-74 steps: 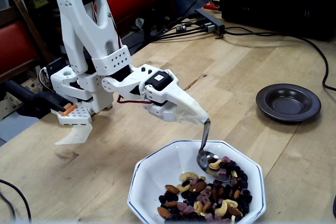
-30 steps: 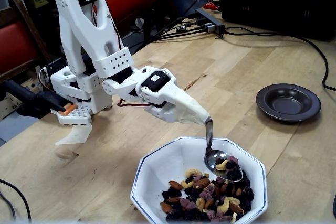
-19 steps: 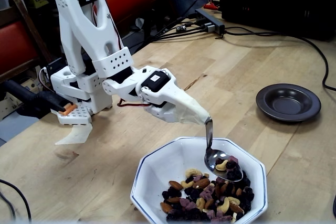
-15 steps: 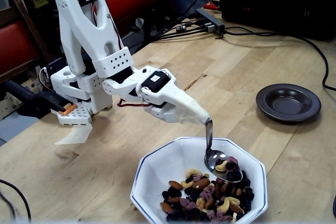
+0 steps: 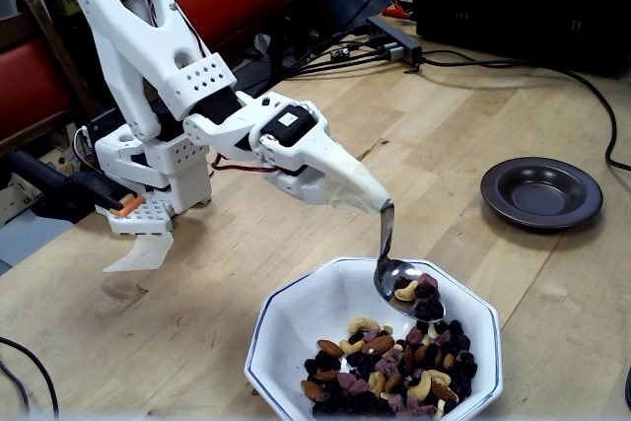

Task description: Use spoon to transfer food from the white bowl to brown plate

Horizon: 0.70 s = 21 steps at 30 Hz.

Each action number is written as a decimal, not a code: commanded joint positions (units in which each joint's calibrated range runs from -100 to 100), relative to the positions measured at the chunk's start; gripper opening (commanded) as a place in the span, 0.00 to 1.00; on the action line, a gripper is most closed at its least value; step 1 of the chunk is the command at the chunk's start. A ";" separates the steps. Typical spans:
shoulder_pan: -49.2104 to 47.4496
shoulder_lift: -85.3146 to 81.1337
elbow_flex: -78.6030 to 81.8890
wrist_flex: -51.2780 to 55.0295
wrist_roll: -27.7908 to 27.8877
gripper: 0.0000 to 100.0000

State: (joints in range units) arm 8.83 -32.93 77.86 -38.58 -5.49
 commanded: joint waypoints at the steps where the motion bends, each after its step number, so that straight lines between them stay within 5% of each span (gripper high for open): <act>1: 0.13 -7.85 -3.44 5.30 0.24 0.03; 14: -0.09 -28.56 -2.82 19.61 0.54 0.03; 21: -0.31 -33.78 -2.73 26.48 5.13 0.03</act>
State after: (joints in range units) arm 8.83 -63.59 77.86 -14.09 -2.08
